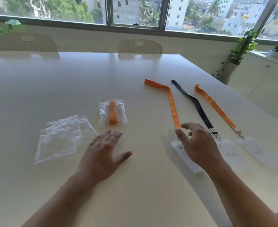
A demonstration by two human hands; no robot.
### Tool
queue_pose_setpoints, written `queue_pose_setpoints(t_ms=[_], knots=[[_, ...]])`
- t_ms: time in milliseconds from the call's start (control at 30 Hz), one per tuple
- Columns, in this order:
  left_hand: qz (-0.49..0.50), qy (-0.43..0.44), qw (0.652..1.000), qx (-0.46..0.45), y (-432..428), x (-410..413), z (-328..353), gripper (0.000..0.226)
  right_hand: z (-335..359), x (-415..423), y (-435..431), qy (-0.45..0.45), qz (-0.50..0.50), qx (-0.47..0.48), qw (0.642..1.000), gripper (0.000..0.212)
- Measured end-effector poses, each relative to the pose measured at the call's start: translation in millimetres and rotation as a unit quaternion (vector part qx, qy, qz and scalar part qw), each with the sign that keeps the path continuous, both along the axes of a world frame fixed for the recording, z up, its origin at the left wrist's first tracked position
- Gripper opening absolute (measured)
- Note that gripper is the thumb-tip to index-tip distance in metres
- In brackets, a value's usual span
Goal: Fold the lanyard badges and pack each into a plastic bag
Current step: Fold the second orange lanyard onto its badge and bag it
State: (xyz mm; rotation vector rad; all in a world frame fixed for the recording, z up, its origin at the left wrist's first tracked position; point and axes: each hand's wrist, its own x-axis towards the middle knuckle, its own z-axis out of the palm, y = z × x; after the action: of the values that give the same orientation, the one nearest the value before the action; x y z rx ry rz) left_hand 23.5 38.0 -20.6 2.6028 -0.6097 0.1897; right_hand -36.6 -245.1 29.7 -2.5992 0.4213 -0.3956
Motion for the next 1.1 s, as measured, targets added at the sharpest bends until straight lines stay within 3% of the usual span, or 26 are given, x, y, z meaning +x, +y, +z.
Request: queue_pose_setpoints(t_ms=[167, 267, 533, 700, 800, 900, 1033, 1100], knots=[[0.002, -0.029, 0.999, 0.024, -2, -2, 5, 0.086, -8, -13, -21, 0.107, -0.036, -0.059, 0.992, 0.096], [0.007, -0.033, 0.999, 0.02, -2, -4, 8, 0.088, -12, -15, -25, 0.129, -0.018, -0.056, 0.99, 0.108], [0.007, -0.042, 0.999, 0.005, 0, -3, 9, 0.068, -10, -15, -10, 0.094, -0.013, -0.048, 0.994, 0.091], [-0.003, -0.056, 0.998, -0.015, 2, -2, 12, 0.06, 0, -10, 5, 0.022, -0.011, 0.033, 0.999, 0.084], [-0.004, -0.042, 0.996, -0.073, 1, -5, 19, 0.053, 11, -4, 21, -0.019, 0.014, 0.092, 0.996, 0.078], [0.0, -0.003, 0.981, -0.192, -5, -11, 31, 0.054, 20, 4, 44, -0.026, 0.027, 0.168, 0.985, 0.077], [-0.057, 0.131, 0.922, -0.359, -19, -18, 48, 0.04, 28, 11, 76, -0.042, 0.052, 0.245, 0.967, 0.072], [-0.091, 0.16, 0.897, -0.401, -22, -20, 54, 0.042, 30, 14, 89, -0.047, 0.067, 0.271, 0.959, 0.068]])
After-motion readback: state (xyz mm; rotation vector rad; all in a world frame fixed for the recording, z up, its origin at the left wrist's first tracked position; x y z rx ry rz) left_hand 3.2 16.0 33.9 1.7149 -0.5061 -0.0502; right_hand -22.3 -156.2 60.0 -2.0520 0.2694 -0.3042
